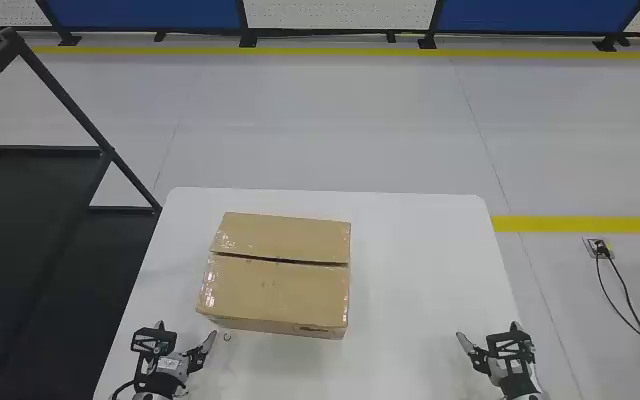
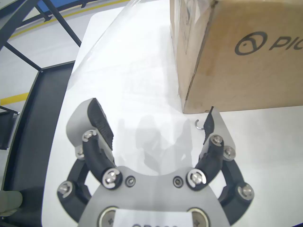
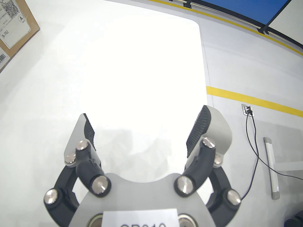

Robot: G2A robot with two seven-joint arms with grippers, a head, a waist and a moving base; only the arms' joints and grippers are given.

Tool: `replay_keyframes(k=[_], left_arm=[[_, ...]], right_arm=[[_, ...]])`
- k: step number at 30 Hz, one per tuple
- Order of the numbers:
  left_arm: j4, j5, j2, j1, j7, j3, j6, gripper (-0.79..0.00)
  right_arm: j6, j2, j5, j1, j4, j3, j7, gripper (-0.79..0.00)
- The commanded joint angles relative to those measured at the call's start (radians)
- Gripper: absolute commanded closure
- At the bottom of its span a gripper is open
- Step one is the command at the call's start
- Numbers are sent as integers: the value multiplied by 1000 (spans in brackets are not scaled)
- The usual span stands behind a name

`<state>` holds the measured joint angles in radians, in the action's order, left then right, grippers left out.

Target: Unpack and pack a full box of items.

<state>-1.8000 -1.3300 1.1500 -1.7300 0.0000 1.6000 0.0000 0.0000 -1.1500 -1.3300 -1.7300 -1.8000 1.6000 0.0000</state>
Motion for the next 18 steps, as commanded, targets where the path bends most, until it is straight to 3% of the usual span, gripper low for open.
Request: replay_keyframes(k=[1, 8, 18], left_arm=[[0, 0, 0, 0, 0, 0, 0, -785], [0, 13, 0, 0, 13, 4, -8, -785], [-30, 143, 4, -46, 172, 108, -52, -785]], right_arm=[[0, 0, 0, 0, 0, 0, 0, -785], [0, 0, 0, 0, 0, 0, 0, -785], [-18, -6, -20, -10, -98, -27, -54, -785]])
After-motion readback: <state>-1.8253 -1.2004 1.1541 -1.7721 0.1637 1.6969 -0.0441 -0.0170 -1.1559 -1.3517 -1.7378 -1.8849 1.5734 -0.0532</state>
